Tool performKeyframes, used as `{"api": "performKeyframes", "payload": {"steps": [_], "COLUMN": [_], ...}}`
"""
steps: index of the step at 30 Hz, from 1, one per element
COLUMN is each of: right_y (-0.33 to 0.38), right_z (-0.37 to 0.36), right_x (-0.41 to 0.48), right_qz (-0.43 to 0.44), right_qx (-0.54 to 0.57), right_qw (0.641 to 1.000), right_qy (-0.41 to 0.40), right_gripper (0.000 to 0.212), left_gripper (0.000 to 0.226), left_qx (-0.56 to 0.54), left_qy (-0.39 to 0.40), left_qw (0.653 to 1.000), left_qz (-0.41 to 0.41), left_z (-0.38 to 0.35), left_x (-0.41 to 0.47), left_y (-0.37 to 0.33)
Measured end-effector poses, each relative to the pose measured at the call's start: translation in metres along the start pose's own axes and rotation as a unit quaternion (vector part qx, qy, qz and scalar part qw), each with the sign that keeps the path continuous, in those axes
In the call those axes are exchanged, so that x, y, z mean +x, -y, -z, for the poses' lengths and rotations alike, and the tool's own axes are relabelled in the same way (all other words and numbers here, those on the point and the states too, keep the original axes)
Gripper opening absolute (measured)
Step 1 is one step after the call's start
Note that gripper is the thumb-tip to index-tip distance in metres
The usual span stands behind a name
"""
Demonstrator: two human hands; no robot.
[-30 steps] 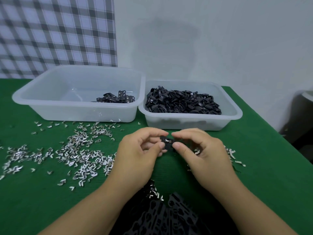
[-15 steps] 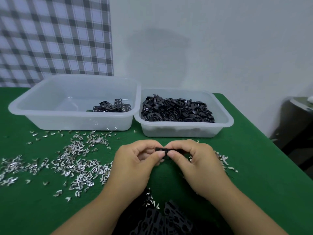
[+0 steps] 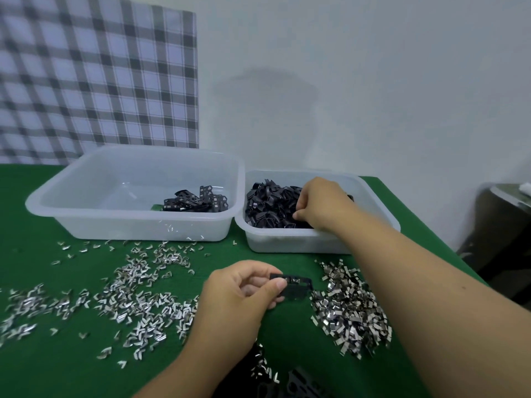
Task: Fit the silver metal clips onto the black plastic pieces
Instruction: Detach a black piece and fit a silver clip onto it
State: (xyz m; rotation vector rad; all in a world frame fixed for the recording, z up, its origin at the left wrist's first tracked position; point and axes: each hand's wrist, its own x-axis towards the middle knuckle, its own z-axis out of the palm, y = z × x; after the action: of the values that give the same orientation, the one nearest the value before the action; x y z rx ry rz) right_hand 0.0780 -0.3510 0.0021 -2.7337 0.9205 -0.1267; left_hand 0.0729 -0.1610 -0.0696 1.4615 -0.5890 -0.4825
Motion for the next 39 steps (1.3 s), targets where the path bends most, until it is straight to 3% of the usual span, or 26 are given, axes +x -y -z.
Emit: {"api": "performKeyframes", "payload": {"steps": [8,11,14,18,20,24,28,31,39], "right_y": [-0.001,-0.001,0.005,0.011,0.006,-0.013,-0.026,-0.033,-0.041], "right_z": [-0.007,-0.003,-0.001,-0.008,-0.016,-0.037,-0.043,-0.043,-0.041], "right_x": [0.008,0.001,-0.023,-0.073,-0.094,-0.119,-0.127,-0.126,-0.126], "right_qz": [0.034,0.06,0.092,0.131,0.122,0.017,-0.007,-0.009,0.012], "right_qx": [-0.042,-0.01,0.154,0.429,0.477,0.547,0.594,0.577,0.411], "right_qw": [0.998,0.995,0.971,0.886,0.867,0.835,0.8,0.811,0.903], "right_qy": [-0.022,-0.081,-0.159,-0.118,-0.083,-0.061,-0.079,-0.095,-0.125], "right_gripper": [0.015,0.014,0.011,0.034,0.036,0.04,0.023,0.021,0.023], "left_gripper": [0.017,0.016,0.015,0.015,0.015,0.014,0.014,0.013,0.012], "left_qx": [-0.005,-0.007,-0.006,-0.009,-0.002,0.012,0.018,0.021,0.04], "left_qy": [-0.002,-0.006,-0.008,-0.015,-0.021,-0.037,-0.047,-0.049,-0.079], "left_qw": [1.0,1.0,1.0,1.0,1.0,0.999,0.999,0.999,0.996], "left_qz": [0.004,0.0,-0.007,-0.011,-0.015,-0.016,-0.013,-0.009,-0.022], "left_z": [0.001,0.0,0.0,0.0,0.001,0.0,0.001,0.001,0.002], "left_x": [0.001,0.001,0.001,0.002,0.002,0.004,0.003,0.003,0.003], "left_y": [0.001,0.002,0.002,0.002,0.003,0.004,0.005,0.005,0.006]}}
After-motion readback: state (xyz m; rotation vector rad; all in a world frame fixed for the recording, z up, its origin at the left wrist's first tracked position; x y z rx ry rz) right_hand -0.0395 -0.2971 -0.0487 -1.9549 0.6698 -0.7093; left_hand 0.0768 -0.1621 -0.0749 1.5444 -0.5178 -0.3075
